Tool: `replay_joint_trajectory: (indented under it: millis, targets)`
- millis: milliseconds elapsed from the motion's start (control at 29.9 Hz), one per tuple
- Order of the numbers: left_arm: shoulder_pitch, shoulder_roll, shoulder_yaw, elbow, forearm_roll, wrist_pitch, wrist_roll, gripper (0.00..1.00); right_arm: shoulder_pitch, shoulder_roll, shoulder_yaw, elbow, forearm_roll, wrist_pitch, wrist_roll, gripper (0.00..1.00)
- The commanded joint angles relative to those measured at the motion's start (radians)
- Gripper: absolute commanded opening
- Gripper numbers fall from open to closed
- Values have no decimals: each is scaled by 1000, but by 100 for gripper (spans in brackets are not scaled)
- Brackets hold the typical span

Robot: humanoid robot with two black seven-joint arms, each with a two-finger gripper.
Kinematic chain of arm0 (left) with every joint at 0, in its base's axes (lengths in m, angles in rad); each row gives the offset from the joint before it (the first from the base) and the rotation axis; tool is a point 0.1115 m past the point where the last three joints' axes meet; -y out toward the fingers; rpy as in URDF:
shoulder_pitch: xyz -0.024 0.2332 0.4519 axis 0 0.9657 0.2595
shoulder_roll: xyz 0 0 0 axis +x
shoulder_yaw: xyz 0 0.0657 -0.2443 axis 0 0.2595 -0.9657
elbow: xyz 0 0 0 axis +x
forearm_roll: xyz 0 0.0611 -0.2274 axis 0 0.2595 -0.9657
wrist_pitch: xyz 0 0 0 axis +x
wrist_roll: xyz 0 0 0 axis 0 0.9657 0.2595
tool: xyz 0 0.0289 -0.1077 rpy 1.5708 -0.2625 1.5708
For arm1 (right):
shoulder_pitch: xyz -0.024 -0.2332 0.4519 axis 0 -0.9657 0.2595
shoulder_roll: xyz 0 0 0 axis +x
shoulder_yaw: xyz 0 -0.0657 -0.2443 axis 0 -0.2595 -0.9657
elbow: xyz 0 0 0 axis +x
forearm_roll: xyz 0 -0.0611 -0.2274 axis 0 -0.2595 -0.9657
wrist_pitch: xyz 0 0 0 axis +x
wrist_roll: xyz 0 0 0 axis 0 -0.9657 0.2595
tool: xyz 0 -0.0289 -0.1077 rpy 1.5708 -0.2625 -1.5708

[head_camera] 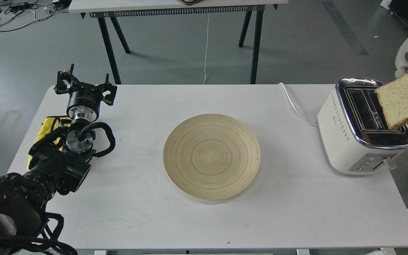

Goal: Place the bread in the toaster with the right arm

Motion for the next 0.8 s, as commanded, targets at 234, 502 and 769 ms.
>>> replay_joint_trajectory:
  millis: [234,502,769]
  targets:
    - [0,0,0,0,0,0,0,100,23,91,0,-105,-9,0,-6,0]
    - [0,0,0,0,0,0,0,100,73,206,-2,-175,-33,0,-12,0]
    - [0,0,0,0,0,0,0,100,95,283,-2,-276,-84,0,-21,0]
